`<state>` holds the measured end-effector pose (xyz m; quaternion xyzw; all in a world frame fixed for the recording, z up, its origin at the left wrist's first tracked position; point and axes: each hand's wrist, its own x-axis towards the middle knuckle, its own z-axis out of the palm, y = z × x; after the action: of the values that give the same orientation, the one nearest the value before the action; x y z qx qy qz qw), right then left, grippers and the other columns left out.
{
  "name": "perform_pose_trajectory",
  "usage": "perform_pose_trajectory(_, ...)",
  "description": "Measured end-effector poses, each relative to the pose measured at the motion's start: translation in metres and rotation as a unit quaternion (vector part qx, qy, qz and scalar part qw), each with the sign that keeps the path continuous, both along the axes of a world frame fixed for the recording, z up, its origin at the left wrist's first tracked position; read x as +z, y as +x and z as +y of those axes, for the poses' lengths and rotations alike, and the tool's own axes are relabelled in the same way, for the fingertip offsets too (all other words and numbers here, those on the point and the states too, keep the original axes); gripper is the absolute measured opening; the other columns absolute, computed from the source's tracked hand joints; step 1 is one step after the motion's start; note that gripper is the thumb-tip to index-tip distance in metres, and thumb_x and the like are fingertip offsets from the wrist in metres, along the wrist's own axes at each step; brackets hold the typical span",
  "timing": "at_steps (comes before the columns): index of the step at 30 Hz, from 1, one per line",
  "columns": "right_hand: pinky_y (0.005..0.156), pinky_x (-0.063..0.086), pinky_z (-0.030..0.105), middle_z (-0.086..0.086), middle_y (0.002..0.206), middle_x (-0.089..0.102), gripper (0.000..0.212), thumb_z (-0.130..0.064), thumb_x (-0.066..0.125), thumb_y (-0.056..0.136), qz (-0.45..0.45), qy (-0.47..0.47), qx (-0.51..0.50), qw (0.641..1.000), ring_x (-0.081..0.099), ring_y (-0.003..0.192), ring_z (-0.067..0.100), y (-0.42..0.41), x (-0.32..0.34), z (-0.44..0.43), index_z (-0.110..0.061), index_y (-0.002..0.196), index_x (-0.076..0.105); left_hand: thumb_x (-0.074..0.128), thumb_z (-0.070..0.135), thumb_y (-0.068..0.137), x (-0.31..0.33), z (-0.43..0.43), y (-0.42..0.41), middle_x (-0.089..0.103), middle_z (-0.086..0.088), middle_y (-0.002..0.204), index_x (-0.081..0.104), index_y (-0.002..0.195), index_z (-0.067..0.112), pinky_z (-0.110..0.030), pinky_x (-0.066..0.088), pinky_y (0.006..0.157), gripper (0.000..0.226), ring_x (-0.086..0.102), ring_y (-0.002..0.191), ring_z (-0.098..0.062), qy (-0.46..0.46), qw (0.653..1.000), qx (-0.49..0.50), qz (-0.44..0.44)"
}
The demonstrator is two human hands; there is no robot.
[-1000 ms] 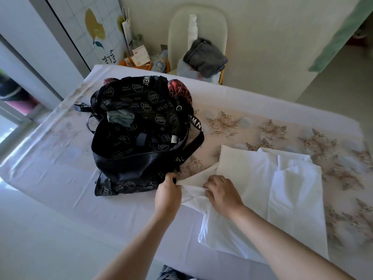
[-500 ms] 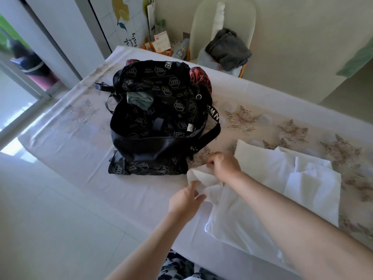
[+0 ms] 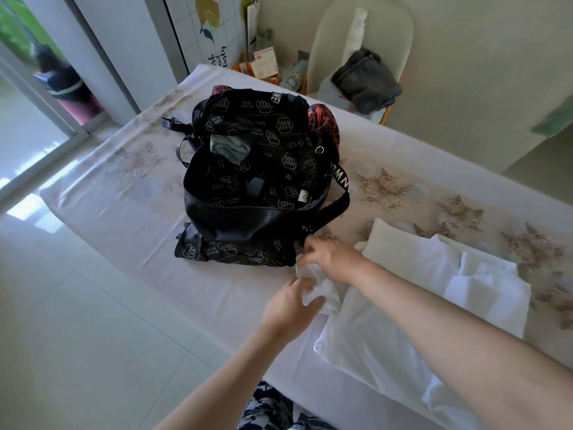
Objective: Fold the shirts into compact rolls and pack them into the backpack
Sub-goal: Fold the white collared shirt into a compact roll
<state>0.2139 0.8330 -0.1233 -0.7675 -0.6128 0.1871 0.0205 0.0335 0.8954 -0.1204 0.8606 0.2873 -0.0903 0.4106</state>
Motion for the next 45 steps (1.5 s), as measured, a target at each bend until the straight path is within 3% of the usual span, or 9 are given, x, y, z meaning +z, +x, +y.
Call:
perform_pose_trajectory(5, 0.094, 0.041, 0.031, -0.005, 0.124, 0.059, 0.037, -0.011, 0.05, 0.098, -0.045, -0.103, 0.003, 0.994, 0.059, 0.113, 0.023, 0.013, 0.002, 0.009, -0.037, 0.119, 0.066, 0.059, 0.029, 0.085, -0.003, -0.007, 0.017, 0.052, -0.001, 0.071, 0.055, 0.082, 0.02, -0.033, 0.028, 0.051, 0.01, 0.059, 0.082, -0.032, -0.035, 0.997, 0.015, 0.068)
perform_pose_trajectory(9, 0.101, 0.044, 0.034, 0.001, 0.138, 0.056, 0.039, -0.011, 0.048, 0.099, 0.018, -0.078, -0.099, 0.992, 0.054, 0.125, 0.026, 0.02, -0.002, 0.009, -0.031, 0.129, 0.064, 0.051, 0.025, 0.082, -0.003, 0.008, -0.007, 0.05, -0.001, 0.081, 0.044, 0.066, 0.015, -0.03, 0.03, 0.051, 0.02, 0.051, 0.072, -0.027, 0.051, 0.994, 0.043, 0.081)
perform_pose_trajectory(17, 0.076, 0.049, 0.037, 0.009, 0.114, 0.061, 0.034, -0.014, 0.056, 0.091, 0.059, -0.019, -0.206, 0.977, 0.062, 0.098, 0.034, -0.002, -0.013, 0.006, -0.02, 0.122, 0.045, 0.06, 0.033, 0.089, -0.007, 0.007, -0.001, 0.051, -0.002, 0.115, 0.052, 0.116, 0.017, -0.035, 0.048, 0.081, 0.033, 0.054, 0.103, -0.024, 0.081, 0.992, 0.099, 0.02)
perform_pose_trajectory(23, 0.075, 0.044, 0.028, -0.003, 0.1, 0.059, 0.019, -0.02, 0.056, 0.094, 0.14, 0.019, -0.243, 0.96, 0.062, 0.095, 0.023, 0.01, 0.011, -0.02, -0.019, 0.102, 0.073, 0.068, 0.036, 0.082, -0.005, -0.005, 0.016, 0.055, -0.006, 0.122, 0.041, 0.133, 0.015, -0.033, 0.04, 0.097, 0.062, 0.05, 0.116, -0.028, 0.077, 0.993, 0.082, 0.046)
perform_pose_trajectory(29, 0.061, 0.038, 0.026, -0.006, 0.087, 0.056, 0.025, -0.011, 0.07, 0.078, 0.144, 0.193, -0.322, 0.915, 0.051, 0.067, 0.007, 0.023, 0.041, -0.085, -0.03, 0.067, 0.06, 0.053, 0.032, 0.074, 0.019, -0.006, 0.035, 0.05, 0.003, 0.08, 0.049, 0.061, 0.014, -0.029, 0.036, 0.067, 0.023, 0.05, 0.086, -0.024, 0.124, 0.992, 0.037, 0.005)
perform_pose_trajectory(33, 0.066, 0.037, 0.027, -0.003, 0.099, 0.057, 0.016, -0.004, 0.063, 0.079, 0.058, 0.106, -0.269, 0.955, 0.058, 0.088, 0.019, 0.026, 0.034, -0.137, -0.018, 0.081, 0.071, 0.068, 0.035, 0.077, 0.037, -0.025, 0.028, 0.053, 0.011, 0.066, 0.052, 0.067, 0.017, -0.025, 0.037, 0.056, 0.025, 0.049, 0.063, -0.011, 0.033, 0.992, -0.112, -0.052)
perform_pose_trajectory(38, 0.097, 0.032, 0.031, 0.0, 0.122, 0.049, 0.045, 0.0, 0.049, 0.089, -0.062, -0.103, -0.143, 0.982, 0.046, 0.119, 0.023, 0.017, 0.019, -0.155, -0.034, 0.112, 0.069, 0.059, 0.046, 0.089, 0.045, -0.056, 0.021, 0.074, 0.017, 0.083, 0.068, 0.097, 0.032, -0.025, 0.053, 0.07, 0.019, 0.071, 0.068, -0.005, -0.094, 0.939, -0.287, 0.166)
perform_pose_trajectory(43, 0.076, 0.044, 0.037, 0.007, 0.101, 0.06, 0.03, 0.002, 0.047, 0.077, -0.11, 0.059, -0.152, 0.98, 0.059, 0.095, 0.033, 0.007, 0.028, -0.124, -0.017, 0.085, 0.068, 0.054, 0.036, 0.092, 0.021, -0.056, 0.029, 0.068, 0.004, 0.077, 0.064, 0.093, 0.026, -0.029, 0.039, 0.053, 0.014, 0.062, 0.07, -0.02, 0.124, 0.989, -0.047, -0.059)
perform_pose_trajectory(45, 0.086, 0.045, 0.04, 0.01, 0.128, 0.056, 0.051, 0.0, 0.032, 0.079, -0.1, 0.035, -0.114, 0.988, 0.055, 0.115, 0.033, 0.005, 0.027, -0.108, -0.018, 0.111, 0.067, 0.062, 0.036, 0.087, 0.012, -0.052, 0.032, 0.064, 0.003, 0.093, 0.06, 0.106, 0.025, -0.029, 0.039, 0.061, 0.022, 0.059, 0.081, -0.021, 0.089, 0.995, -0.018, -0.047)
